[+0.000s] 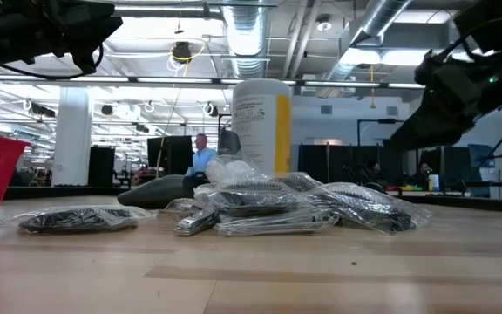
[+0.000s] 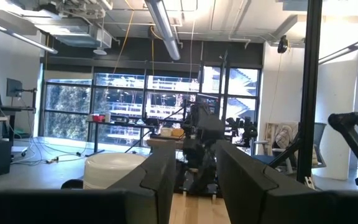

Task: Pick & Place Travel size toiletries
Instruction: Put the cotton pack into the left green bin

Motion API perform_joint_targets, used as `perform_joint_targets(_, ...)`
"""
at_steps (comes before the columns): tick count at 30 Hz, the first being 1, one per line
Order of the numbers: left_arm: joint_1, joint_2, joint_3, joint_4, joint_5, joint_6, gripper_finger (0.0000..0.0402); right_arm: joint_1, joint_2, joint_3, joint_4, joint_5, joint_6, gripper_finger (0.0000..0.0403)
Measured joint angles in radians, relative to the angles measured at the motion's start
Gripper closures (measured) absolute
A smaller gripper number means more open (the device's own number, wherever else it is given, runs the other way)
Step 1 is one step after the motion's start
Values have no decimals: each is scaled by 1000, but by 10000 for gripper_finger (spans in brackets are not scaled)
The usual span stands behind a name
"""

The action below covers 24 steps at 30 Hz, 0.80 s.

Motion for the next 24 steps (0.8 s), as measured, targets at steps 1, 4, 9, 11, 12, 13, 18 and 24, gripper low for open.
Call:
perform_joint_targets(1,0,0,0,1,0,0,293,-5,25,0,3,-1,9,165)
perform_joint_targets(4,0,0,0,5,0,0,293,-26,92,0,10,-1,39,164)
perform_joint_targets(9,0,0,0,6,0,0,293,-56,182,0,91,-43,62,174)
perform_joint_targets(11,0,0,0,6,0,0,293,-66,219,0,151,-85,62,178)
perform_joint_targets(12,0,0,0,6,0,0,293,-71,239,0,174,-99,62,180)
perform_joint_targets(13,0,0,0,7,0,0,293,-73,261,0,192,-103,62,181)
perform_joint_targets(18,0,0,0,8,0,0,293,-94,377,0,249,-128,59,183)
perform_joint_targets(24,0,0,0,14,0,0,293,-130,497,0,375,-204,44,182)
